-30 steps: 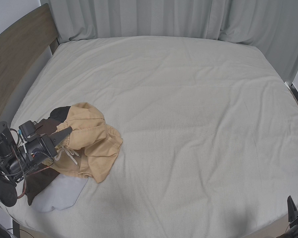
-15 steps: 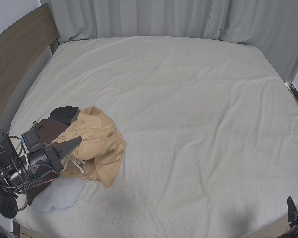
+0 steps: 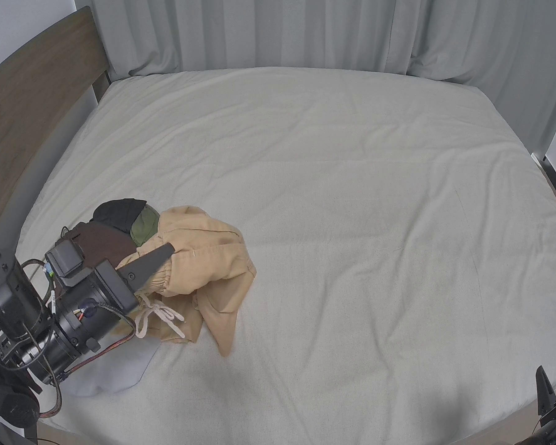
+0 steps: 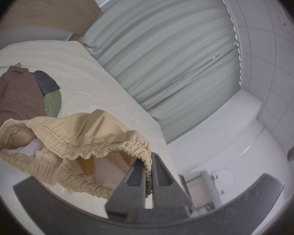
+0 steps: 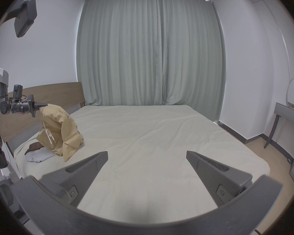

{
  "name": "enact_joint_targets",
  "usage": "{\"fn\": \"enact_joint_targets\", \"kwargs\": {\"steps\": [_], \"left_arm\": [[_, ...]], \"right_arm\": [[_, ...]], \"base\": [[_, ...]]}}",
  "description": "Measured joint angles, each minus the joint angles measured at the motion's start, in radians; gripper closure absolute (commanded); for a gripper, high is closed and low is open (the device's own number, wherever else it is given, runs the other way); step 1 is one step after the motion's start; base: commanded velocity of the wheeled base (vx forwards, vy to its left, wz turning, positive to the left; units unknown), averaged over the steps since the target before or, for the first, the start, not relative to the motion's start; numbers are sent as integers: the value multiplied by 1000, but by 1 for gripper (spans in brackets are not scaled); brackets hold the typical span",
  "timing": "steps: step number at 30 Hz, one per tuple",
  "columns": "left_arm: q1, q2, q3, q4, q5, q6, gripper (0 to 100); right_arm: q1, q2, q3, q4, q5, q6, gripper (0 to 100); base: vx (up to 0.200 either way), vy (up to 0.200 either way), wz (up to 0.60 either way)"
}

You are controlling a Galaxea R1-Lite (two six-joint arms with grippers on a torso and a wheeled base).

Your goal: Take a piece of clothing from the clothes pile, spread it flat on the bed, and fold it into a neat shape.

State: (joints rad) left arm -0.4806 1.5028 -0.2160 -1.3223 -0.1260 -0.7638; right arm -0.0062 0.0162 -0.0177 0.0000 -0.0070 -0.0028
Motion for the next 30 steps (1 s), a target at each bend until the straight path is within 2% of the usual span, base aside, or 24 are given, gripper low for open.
{"fn": "enact_joint_targets", "kwargs": {"steps": [5, 10, 15, 22, 27, 30], "left_arm": [[-126, -32, -40, 0, 182, -90, 100], [-236, -61, -104, 1, 339, -120, 100], [-300, -76, -193, 2, 468, -127, 100], [-332, -86, -285, 3, 568, -129, 100], [-342, -92, -259, 7, 562, -129, 100], [-349, -87, -213, 6, 523, -124, 100]], "right_arm": [[0, 0, 0, 0, 0, 0, 0], [0, 0, 0, 0, 0, 0, 0], [0, 0, 0, 0, 0, 1, 0], [0, 0, 0, 0, 0, 1, 0], [0, 0, 0, 0, -1, 1, 0], [0, 0, 0, 0, -1, 1, 0]], "base": [[0, 0, 0], [0, 0, 0], [0, 0, 0], [0, 0, 0], [0, 0, 0], [0, 0, 0]]}}
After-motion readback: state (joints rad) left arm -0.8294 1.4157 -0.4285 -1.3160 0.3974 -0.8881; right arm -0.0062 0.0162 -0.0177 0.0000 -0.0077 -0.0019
